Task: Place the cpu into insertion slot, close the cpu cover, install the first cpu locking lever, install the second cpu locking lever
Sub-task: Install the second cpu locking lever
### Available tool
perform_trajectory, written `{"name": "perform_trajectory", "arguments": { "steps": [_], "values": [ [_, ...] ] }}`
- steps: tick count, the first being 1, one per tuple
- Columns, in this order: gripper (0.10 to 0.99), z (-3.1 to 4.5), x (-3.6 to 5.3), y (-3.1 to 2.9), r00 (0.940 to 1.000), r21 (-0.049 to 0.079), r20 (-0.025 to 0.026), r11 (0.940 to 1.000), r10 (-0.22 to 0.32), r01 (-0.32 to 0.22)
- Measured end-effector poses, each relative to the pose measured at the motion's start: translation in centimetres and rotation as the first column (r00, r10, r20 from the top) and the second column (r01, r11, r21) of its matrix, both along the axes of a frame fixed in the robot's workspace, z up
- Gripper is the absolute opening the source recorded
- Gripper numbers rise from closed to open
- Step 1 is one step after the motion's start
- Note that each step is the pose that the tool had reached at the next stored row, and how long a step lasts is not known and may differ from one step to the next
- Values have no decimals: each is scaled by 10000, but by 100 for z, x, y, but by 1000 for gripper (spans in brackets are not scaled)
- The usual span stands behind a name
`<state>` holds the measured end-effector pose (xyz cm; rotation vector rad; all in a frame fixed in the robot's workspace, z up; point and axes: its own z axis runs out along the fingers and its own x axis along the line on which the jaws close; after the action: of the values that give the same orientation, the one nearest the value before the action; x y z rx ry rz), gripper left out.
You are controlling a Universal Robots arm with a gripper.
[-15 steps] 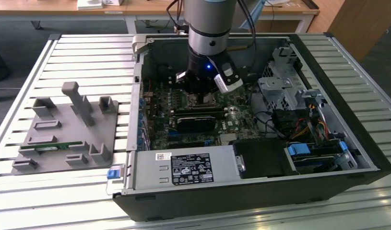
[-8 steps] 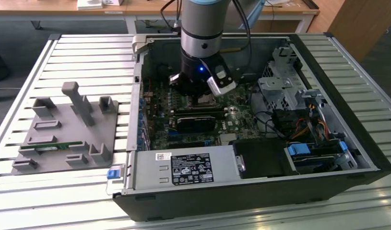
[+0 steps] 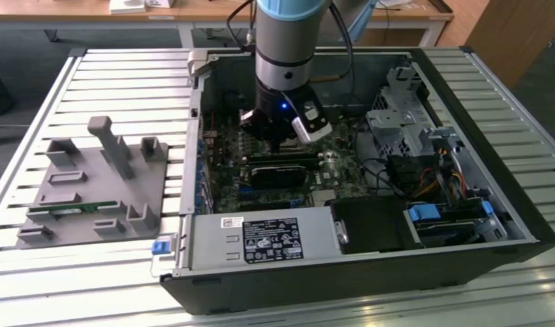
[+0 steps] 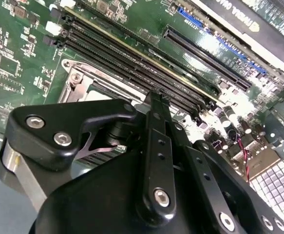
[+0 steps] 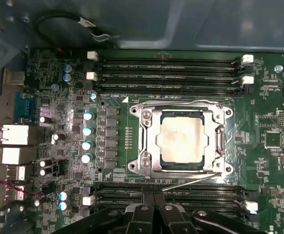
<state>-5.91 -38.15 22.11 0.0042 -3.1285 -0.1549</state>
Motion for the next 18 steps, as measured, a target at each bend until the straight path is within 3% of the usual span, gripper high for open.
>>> {"name": "perform_trajectory", "arguments": {
  "steps": [2,5,11,18],
  "values": [
    [106,-1,-9,-22,10000,233,0,9997,0,0],
    [106,-1,-25,-66,10000,473,1,9989,0,0],
    [106,-13,-45,-155,10000,628,1,9980,0,0],
    [106,-100,-57,-162,10000,860,-1,9963,-1,1]
  ]
}}
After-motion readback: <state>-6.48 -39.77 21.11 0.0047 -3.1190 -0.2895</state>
